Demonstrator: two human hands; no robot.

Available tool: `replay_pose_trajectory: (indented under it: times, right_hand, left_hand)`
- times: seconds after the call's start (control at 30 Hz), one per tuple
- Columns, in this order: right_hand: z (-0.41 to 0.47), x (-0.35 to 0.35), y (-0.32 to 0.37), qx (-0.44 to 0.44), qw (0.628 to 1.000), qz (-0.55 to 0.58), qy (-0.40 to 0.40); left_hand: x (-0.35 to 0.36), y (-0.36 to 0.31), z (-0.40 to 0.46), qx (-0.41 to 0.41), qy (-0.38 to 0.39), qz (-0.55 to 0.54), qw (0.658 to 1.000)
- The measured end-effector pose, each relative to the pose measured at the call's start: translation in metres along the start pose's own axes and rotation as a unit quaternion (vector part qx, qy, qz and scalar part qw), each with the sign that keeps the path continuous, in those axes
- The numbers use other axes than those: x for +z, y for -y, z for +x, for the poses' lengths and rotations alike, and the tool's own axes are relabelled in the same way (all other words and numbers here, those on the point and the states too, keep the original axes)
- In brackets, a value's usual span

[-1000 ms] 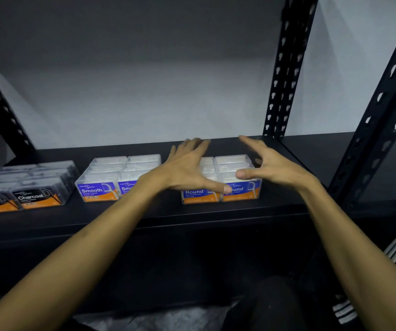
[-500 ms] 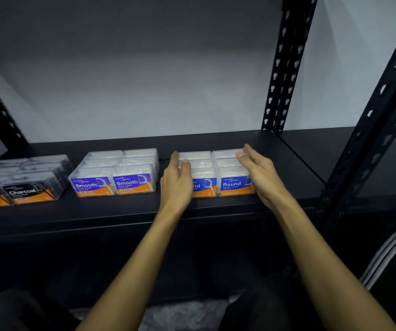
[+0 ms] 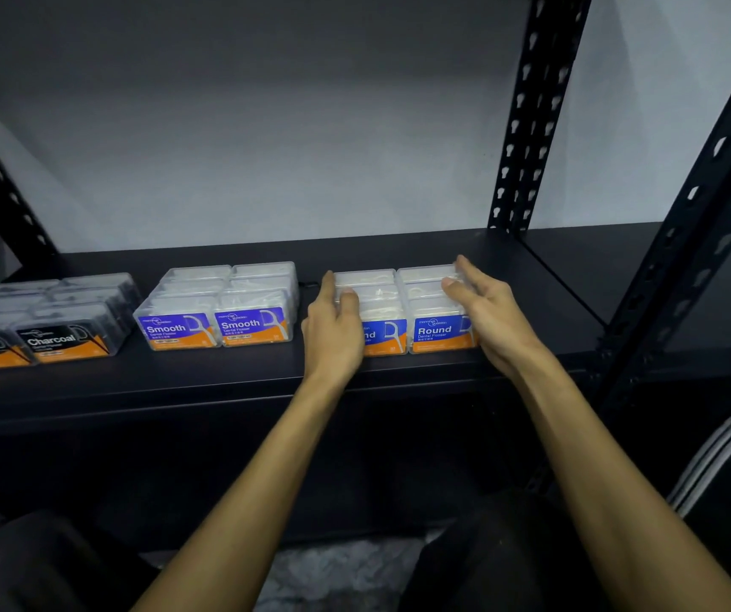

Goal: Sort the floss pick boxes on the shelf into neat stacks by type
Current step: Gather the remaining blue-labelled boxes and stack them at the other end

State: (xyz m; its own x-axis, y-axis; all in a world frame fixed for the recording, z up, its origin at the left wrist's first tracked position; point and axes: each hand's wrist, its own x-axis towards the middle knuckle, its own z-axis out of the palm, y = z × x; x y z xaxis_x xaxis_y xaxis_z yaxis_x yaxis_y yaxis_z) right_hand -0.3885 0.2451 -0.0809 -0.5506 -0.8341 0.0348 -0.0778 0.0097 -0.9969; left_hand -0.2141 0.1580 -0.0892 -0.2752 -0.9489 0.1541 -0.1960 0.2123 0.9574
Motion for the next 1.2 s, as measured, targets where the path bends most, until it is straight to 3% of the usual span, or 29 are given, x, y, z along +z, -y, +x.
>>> replay_pose_trajectory:
  times: [0.37, 0.67, 0.83, 0.97, 1.07, 1.2]
  right_hand:
    - [-0.007, -0.006, 0.000, -0.001, 1.000, -0.003, 0.010]
    - [-0.008, -0.006, -0.001, -0.026, 1.000, -0.013, -0.003]
    - [-0.010, -0.017, 0.002, -0.031, 0.998, 0.041, 0.034]
    - [-0.011, -0.040, 0.007, -0.094, 0.986, -0.131, 0.052]
    - [-0.010, -0.050, 0.016, -0.116, 0.948, -0.272, 0.121]
    - [-0.001, -0.046, 0.028, -0.120, 0.914, -0.346, 0.173]
  left_hand:
    - [0.001, -0.001, -0.010, 0.008, -0.001, -0.006, 1.000]
    - [-0.003, -0.003, -0.012, 0.051, -0.002, 0.066, 0.997]
    - [-0.008, -0.008, -0.011, 0.079, -0.014, 0.064, 0.995]
    - [-0.025, -0.015, -0.014, 0.156, 0.014, 0.078, 0.984]
    - [-0.041, -0.022, -0.001, 0.221, 0.112, 0.184, 0.951]
    - [-0.044, -0.025, 0.023, 0.223, 0.230, 0.297, 0.899]
